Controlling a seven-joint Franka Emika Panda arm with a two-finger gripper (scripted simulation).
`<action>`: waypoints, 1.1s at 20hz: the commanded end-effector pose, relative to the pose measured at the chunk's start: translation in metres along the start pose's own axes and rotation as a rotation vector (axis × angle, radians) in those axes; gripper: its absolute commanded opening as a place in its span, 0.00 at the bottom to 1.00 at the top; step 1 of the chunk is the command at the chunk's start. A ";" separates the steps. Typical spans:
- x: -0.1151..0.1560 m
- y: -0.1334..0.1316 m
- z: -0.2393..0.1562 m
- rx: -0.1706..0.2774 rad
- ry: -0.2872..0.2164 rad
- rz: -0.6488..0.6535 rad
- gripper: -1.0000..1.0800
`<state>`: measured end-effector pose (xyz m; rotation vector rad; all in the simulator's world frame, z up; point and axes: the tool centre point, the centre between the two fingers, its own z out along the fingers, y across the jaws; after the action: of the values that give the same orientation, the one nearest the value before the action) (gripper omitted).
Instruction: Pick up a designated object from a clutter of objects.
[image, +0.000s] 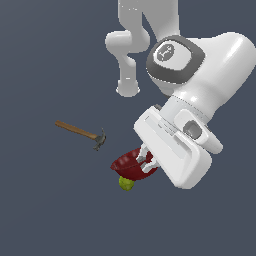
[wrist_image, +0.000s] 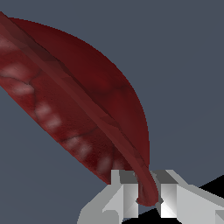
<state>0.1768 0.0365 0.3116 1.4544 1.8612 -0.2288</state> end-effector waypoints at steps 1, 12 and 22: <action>-0.003 0.004 -0.029 -0.065 0.009 0.016 0.00; -0.014 0.003 -0.124 -0.280 0.036 0.067 0.00; -0.019 -0.002 -0.154 -0.349 0.043 0.084 0.00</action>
<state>0.1093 0.1064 0.4290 1.3006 1.7672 0.1560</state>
